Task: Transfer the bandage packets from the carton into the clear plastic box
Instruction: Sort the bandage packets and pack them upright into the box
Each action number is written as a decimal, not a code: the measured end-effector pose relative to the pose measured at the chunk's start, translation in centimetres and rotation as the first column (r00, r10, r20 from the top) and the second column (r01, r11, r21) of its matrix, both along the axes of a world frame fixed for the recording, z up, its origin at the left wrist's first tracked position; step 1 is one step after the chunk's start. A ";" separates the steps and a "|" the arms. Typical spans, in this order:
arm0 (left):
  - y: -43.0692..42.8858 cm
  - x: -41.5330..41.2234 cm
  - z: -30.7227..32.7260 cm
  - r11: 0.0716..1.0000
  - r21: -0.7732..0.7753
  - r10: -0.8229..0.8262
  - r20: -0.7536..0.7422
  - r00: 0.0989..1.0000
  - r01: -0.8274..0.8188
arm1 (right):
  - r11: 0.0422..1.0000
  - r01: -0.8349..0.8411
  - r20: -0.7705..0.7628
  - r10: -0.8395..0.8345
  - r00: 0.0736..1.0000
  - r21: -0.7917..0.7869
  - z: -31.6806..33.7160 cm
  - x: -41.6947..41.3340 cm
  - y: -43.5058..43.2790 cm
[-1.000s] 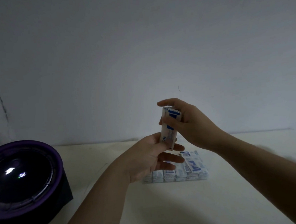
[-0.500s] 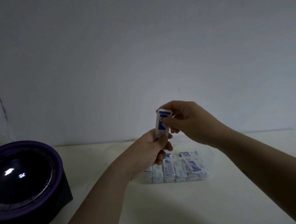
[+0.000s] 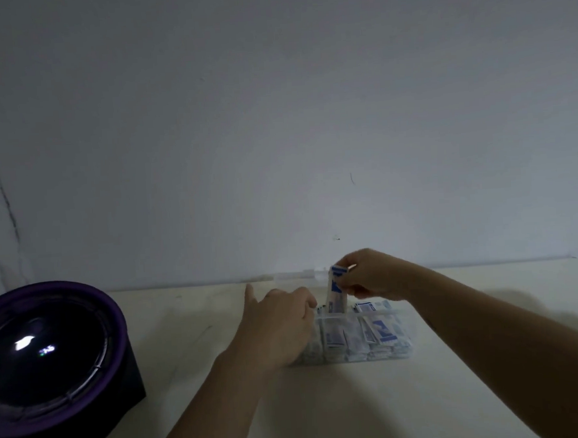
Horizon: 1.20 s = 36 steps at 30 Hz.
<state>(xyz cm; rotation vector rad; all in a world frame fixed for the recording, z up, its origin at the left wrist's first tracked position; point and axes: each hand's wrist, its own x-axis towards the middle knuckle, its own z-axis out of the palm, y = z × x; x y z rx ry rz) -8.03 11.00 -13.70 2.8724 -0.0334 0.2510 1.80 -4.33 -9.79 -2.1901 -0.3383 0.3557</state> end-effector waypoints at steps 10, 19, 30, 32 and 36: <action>0.0 0.1 -0.2 0.995 0.096 0.007 -0.005 1.000 -0.006 | 0.820 -0.130 0.111 0.229 0.967 -0.557 -1.9 0.2 1.9; -0.2 -0.1 0.1 0.996 0.081 0.026 -0.040 0.999 -0.023 | 0.858 -0.084 0.253 0.241 0.937 -0.507 -1.5 0.3 1.5; -0.2 0.1 -0.2 0.999 0.035 0.012 -0.025 1.000 -0.011 | 0.577 -0.149 -0.064 0.165 0.984 -0.803 0.7 -0.4 0.3; -0.1 0.1 -0.3 1.000 0.028 0.009 -0.023 1.000 -0.008 | 0.545 -0.185 -0.121 0.152 0.981 -0.817 0.7 -0.3 0.4; -0.1 0.0 -0.3 0.999 0.036 0.008 -0.012 1.000 -0.008 | 0.504 -0.216 -0.185 0.112 0.976 -0.836 0.2 0.4 0.6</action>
